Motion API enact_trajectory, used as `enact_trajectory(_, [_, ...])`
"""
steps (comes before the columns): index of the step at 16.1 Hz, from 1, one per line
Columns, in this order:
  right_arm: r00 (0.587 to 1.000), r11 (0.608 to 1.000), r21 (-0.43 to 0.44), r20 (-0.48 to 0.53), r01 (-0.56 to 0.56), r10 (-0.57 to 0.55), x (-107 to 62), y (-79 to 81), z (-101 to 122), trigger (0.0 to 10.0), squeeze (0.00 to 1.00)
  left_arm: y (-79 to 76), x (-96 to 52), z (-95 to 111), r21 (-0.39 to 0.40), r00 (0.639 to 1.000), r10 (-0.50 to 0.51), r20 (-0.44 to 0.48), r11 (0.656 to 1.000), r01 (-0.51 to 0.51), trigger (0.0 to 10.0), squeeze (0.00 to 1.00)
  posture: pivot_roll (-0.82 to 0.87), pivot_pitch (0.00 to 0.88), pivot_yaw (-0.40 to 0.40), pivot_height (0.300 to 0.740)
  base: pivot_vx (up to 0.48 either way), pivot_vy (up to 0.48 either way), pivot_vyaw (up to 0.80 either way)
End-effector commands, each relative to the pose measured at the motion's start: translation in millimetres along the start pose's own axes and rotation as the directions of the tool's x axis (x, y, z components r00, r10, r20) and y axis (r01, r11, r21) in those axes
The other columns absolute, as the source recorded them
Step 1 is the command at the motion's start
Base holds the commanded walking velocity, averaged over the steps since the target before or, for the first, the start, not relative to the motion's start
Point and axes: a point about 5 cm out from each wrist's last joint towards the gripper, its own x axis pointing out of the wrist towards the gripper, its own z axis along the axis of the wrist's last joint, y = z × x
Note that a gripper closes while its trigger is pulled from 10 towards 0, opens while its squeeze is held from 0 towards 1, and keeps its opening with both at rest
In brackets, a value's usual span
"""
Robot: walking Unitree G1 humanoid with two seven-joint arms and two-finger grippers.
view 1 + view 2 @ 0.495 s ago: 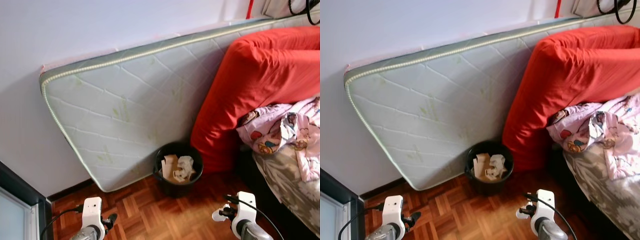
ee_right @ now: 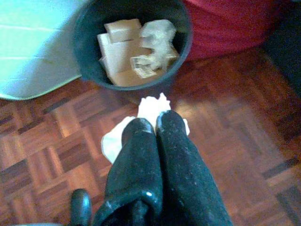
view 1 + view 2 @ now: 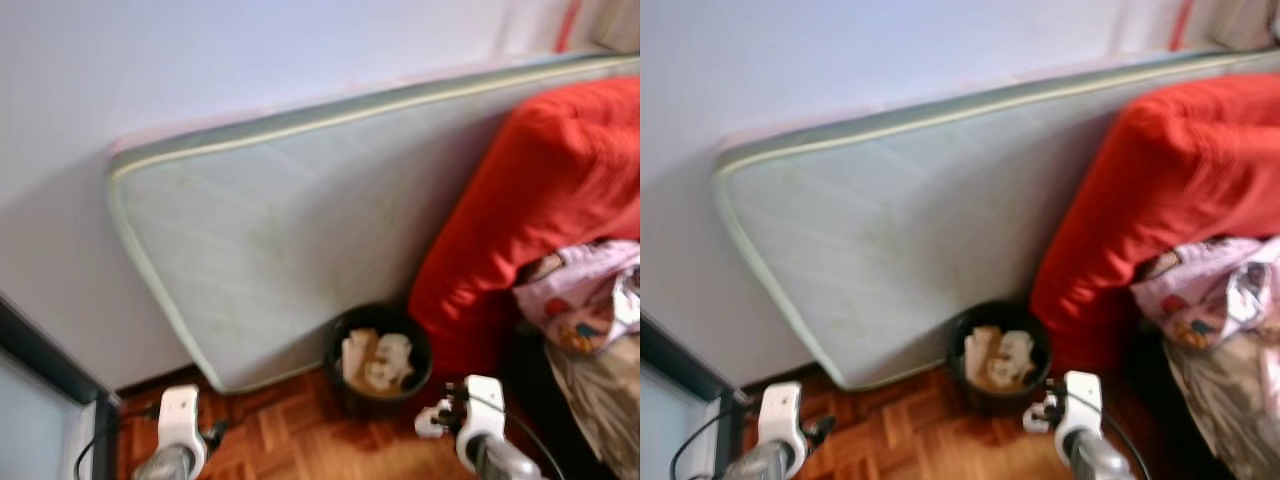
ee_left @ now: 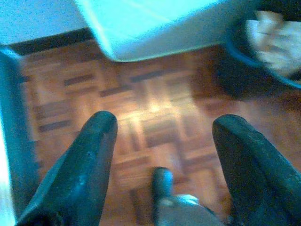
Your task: Clean up the room
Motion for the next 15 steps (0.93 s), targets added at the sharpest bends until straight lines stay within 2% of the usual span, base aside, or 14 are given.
enact_trajectory(1, [1.000,1.000,-0.026,0.006,-0.016,0.017,1.8,4.6,5.2,10.0,0.00,8.5,-1.9,-1.9,0.008,1.000,0.024,-0.007,1.000,-0.024,10.0,0.00,0.09,0.010,-0.001,0.740,0.311,0.000,0.00])
enact_trajectory(4, [1.000,0.999,-0.043,0.009,-0.020,0.021,1.7,4.3,6.0,10.0,0.00,8.2,-1.9,-1.8,0.007,1.000,0.023,-0.005,1.000,-0.023,10.0,0.00,0.09,0.012,0.000,0.740,0.310,0.000,0.00])
enact_trajectory(6, [1.000,0.999,-0.052,0.028,-0.007,0.008,1.6,3.5,7.8,10.0,0.00,8.0,-1.9,-2.0,0.007,1.000,0.023,-0.006,1.000,-0.023,10.0,0.00,0.09,0.008,-0.001,0.740,0.307,0.000,0.80])
enact_trajectory(14, [0.998,0.999,-0.052,0.067,0.013,-0.010,1.0,2.6,9.5,10.0,0.00,7.4,-2.1,-3.4,0.008,1.000,0.015,-0.010,1.000,-0.015,10.0,0.00,0.09,0.000,-0.002,0.740,0.309,0.000,0.00])
enact_trajectory(15, [0.996,0.999,-0.020,0.084,0.025,-0.024,0.8,2.2,9.8,10.0,0.00,7.3,-2.1,-3.0,0.007,1.000,0.013,-0.007,1.000,-0.013,10.0,0.00,0.09,0.000,-0.002,0.740,0.307,0.000,0.00])
